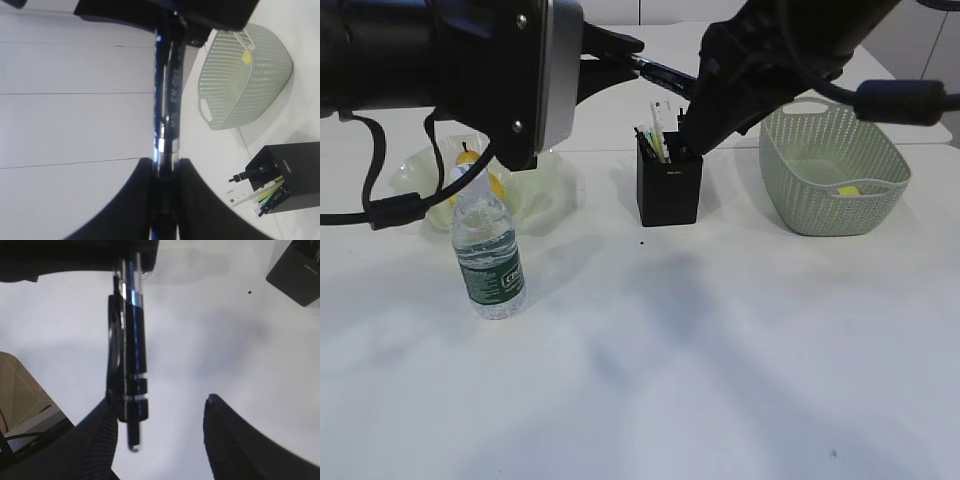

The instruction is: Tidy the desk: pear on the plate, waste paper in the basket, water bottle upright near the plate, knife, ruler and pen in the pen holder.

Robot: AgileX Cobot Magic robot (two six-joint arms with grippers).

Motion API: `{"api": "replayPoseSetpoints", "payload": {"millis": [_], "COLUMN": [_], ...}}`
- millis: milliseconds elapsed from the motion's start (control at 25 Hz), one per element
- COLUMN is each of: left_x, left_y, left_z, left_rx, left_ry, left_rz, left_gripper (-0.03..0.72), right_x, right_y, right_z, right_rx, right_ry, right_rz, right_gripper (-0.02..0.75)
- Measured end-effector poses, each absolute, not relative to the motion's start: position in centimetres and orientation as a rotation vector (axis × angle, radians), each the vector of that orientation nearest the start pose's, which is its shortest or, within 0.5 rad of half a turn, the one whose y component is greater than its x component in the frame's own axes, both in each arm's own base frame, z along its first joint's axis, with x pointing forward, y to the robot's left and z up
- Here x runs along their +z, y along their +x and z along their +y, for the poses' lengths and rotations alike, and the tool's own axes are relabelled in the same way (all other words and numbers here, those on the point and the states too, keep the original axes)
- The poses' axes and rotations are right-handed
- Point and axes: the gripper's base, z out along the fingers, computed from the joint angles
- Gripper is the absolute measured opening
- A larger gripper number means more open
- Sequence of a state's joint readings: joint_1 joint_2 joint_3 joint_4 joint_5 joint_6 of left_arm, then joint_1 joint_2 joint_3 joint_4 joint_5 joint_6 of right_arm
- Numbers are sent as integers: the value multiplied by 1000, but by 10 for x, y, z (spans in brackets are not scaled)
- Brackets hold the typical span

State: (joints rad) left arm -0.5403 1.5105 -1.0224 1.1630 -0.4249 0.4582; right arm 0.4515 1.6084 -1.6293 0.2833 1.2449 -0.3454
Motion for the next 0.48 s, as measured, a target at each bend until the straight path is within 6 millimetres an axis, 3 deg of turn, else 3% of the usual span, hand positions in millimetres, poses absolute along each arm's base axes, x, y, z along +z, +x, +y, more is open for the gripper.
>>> {"api": "replayPoseSetpoints", "payload": {"millis": [200, 480], "left_x": [310, 304], "left_y": [280, 293], "left_z": [-206, -205], "left_rx": [318, 148], "left_ry": [1603, 1375], "left_rz": [748, 1031], "left_gripper": [71, 71], "right_x": [385, 390], "right_y": [293, 294], "right_z": [163, 154], "right_rx": [329, 198], "right_ry": [-1008, -1004], "right_rz": [2459, 2448], "right_gripper": [449, 454]}}
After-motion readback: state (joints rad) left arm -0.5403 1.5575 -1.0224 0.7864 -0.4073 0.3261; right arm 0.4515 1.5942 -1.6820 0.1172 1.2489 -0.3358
